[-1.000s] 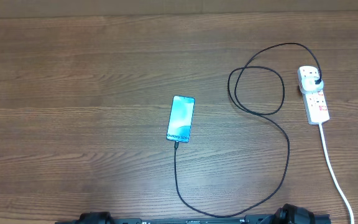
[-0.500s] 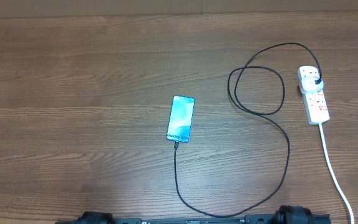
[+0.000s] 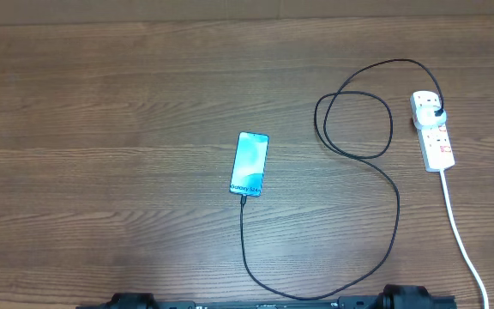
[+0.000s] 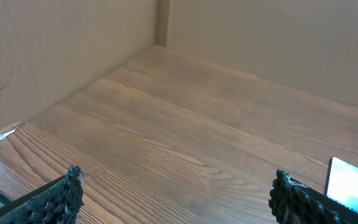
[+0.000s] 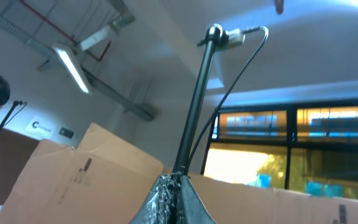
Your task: Plug charger to phone and switch on socket
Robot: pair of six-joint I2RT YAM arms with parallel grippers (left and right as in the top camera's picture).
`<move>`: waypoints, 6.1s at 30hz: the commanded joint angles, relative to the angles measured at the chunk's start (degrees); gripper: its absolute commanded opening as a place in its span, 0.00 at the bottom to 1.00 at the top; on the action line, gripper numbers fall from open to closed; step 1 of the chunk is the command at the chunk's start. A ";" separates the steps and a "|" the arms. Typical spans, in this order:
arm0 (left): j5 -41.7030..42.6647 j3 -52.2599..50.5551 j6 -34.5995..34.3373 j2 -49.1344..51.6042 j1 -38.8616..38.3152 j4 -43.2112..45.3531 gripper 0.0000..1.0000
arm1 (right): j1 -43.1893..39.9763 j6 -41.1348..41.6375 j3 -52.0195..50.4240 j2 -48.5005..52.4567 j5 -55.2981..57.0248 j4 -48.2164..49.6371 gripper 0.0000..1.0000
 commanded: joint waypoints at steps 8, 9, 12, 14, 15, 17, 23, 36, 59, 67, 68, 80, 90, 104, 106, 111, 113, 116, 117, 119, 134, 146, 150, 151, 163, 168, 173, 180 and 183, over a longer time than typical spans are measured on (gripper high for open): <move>-0.59 -0.04 1.29 -0.35 0.31 0.07 1.00 | 0.42 -0.50 -0.48 -1.53 4.63 1.46 0.04; -0.59 -0.04 1.29 -0.35 0.31 0.07 1.00 | 0.13 -0.50 -0.48 -1.53 4.74 1.44 0.04; -0.59 -0.07 1.29 -0.35 0.31 0.09 1.00 | -0.79 -0.48 -0.52 -1.53 4.87 1.46 0.04; -0.59 -0.07 1.29 -0.35 0.31 0.07 1.00 | -1.38 -0.46 -0.57 -1.53 4.85 1.51 0.04; -0.59 -0.07 1.29 -0.35 0.31 0.07 1.00 | -1.51 -0.44 -0.57 -1.53 4.85 1.51 0.04; -0.59 -0.07 1.29 -0.35 0.31 0.07 1.00 | -1.64 -0.44 -0.59 -1.53 4.90 1.51 0.04; -0.59 -0.07 1.29 -0.35 0.31 0.09 1.00 | -1.88 -0.28 -0.57 -1.51 4.90 0.04 0.08; -0.59 -0.07 1.29 -0.35 0.31 0.07 1.00 | -2.25 -0.24 -23.76 -1.42 27.58 -7.21 1.00; -0.59 -0.04 1.29 -0.35 0.31 0.07 1.00 | -2.25 7.69 -85.61 -1.36 30.62 38.66 1.00; -0.79 -0.04 1.29 -0.35 0.31 0.07 1.00 | -2.25 7.69 -85.64 -1.29 35.30 23.74 1.00; -1.09 -0.04 1.31 -0.35 0.31 0.09 1.00 | -2.25 7.69 -85.64 -1.29 35.78 21.44 1.00; -6.32 -0.07 2.16 -0.35 0.31 -0.96 1.00 | -2.25 6.84 -85.61 -0.33 35.67 19.69 1.00; -4.24 -0.28 0.37 -0.35 0.31 0.63 1.00 | -2.25 6.84 -85.61 -0.33 35.67 19.67 1.00; 11.63 -14.69 -4.61 -0.35 0.31 28.26 1.00 | -2.25 6.84 -85.61 -0.33 35.67 19.67 1.00; 12.20 -19.69 -4.85 -0.35 0.31 32.83 1.00 | -2.25 6.84 -85.61 -0.33 35.67 19.67 1.00; 15.37 -34.80 -5.25 -0.35 0.31 46.31 1.00 | -2.25 6.84 -85.61 -0.33 35.67 19.67 1.00; 17.77 -40.50 -5.25 -0.35 0.31 51.67 1.00 | -2.25 6.84 -85.61 -0.33 35.67 19.69 1.00; 21.84 -49.27 -5.22 -0.35 0.31 61.07 1.00 | -2.25 6.84 -85.61 -0.33 35.67 19.67 1.00; 22.93 -52.09 -5.22 -0.35 0.31 64.46 0.99 | -2.25 6.84 -85.61 -0.33 35.67 19.67 1.00; 24.57 -57.35 -5.22 -0.35 0.31 70.90 1.00 | -2.25 6.84 -85.61 -0.33 35.67 19.67 1.00; 23.28 -79.30 -4.83 -0.35 0.31 93.04 1.00 | -2.25 6.84 -85.61 -0.33 35.67 19.69 1.00; 23.04 -79.23 2.14 -0.26 0.31 91.56 1.00 | -2.25 6.84 -85.61 -0.33 35.67 19.67 1.00; 23.08 -79.23 2.16 -0.26 0.31 91.54 1.00 | -2.25 6.84 -85.61 -0.33 35.67 19.69 1.00; 23.06 -79.23 2.19 -0.26 0.31 91.54 1.00 | -2.25 6.84 -85.61 -0.33 35.67 19.67 1.00; 24.13 -79.23 11.15 -0.24 0.31 91.43 1.00 | -2.25 6.84 -85.61 -0.33 35.67 19.67 1.00; 24.13 -79.23 11.15 -0.26 0.31 91.43 1.00 | -2.25 6.84 -85.61 -0.33 35.67 19.67 1.00; 24.13 -79.23 11.15 -0.26 0.31 91.43 1.00 | -2.25 6.84 -85.61 -0.33 35.67 19.67 1.00; 24.13 -79.23 11.15 -0.26 0.31 91.43 1.00 | -2.25 6.84 -85.61 -0.33 35.67 19.67 1.00; 24.13 -79.23 11.15 -0.24 0.31 91.43 1.00 | -2.25 6.82 -85.61 -0.33 35.69 19.65 1.00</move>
